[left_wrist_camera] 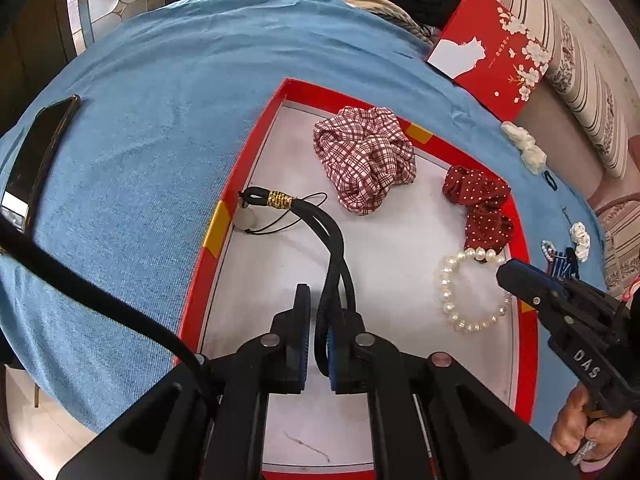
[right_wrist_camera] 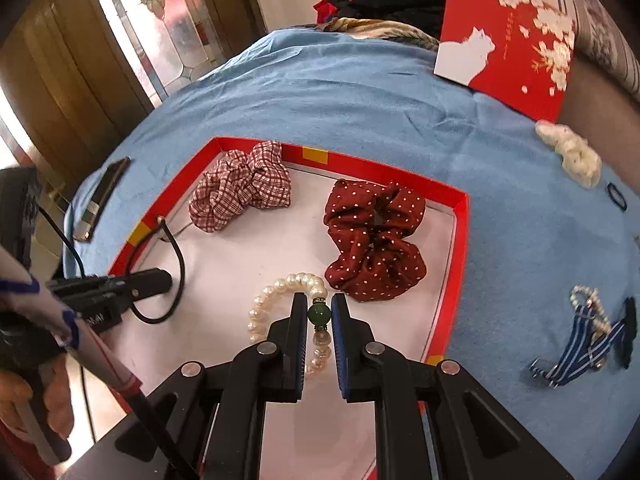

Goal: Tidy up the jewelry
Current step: 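Carry the bracelet and cord into the white box and open both grippers, then reach the left gripper to the blue striped watch and grasp its face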

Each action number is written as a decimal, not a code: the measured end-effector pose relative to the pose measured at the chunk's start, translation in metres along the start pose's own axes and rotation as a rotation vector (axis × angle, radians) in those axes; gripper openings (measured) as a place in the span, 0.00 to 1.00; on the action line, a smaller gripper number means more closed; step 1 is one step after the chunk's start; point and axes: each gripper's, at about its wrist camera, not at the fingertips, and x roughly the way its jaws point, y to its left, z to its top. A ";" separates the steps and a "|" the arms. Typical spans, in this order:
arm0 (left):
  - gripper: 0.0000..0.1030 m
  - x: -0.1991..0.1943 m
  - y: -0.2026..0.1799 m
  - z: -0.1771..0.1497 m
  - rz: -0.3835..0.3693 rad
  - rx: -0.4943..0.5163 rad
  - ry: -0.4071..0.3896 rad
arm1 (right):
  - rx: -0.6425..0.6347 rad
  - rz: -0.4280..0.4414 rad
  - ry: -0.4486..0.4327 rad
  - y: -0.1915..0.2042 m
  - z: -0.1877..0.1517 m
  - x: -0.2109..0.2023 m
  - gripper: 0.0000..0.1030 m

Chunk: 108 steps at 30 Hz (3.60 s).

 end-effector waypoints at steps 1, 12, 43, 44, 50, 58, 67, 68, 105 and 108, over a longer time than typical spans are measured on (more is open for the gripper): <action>0.11 0.000 0.000 0.000 0.005 -0.002 0.000 | -0.010 -0.010 -0.005 0.001 0.000 0.000 0.13; 0.48 -0.050 -0.008 -0.001 0.017 0.050 -0.110 | -0.022 -0.050 -0.087 -0.010 -0.003 -0.036 0.31; 0.64 -0.032 -0.247 -0.054 -0.158 0.337 -0.067 | 0.516 -0.291 -0.181 -0.301 -0.188 -0.191 0.40; 0.64 -0.022 -0.256 -0.055 -0.162 0.345 -0.056 | 0.519 -0.287 -0.179 -0.302 -0.190 -0.189 0.41; 0.64 0.037 -0.297 -0.059 -0.140 0.443 0.002 | 0.520 -0.220 -0.170 -0.309 -0.186 -0.171 0.42; 0.64 0.072 -0.326 -0.056 -0.092 0.613 0.007 | 0.469 -0.165 -0.182 -0.306 -0.143 -0.148 0.49; 0.06 0.094 -0.352 -0.063 0.025 0.733 0.045 | 0.490 -0.182 -0.183 -0.312 -0.138 -0.141 0.49; 0.05 0.090 -0.351 -0.063 -0.012 0.708 0.067 | 0.495 -0.188 -0.185 -0.313 -0.143 -0.145 0.49; 0.49 -0.008 -0.299 -0.063 -0.284 0.557 0.013 | 0.605 -0.139 -0.202 -0.336 -0.220 -0.157 0.49; 0.49 0.016 -0.321 -0.071 -0.308 0.686 0.058 | 0.594 -0.091 -0.202 -0.334 -0.207 -0.155 0.49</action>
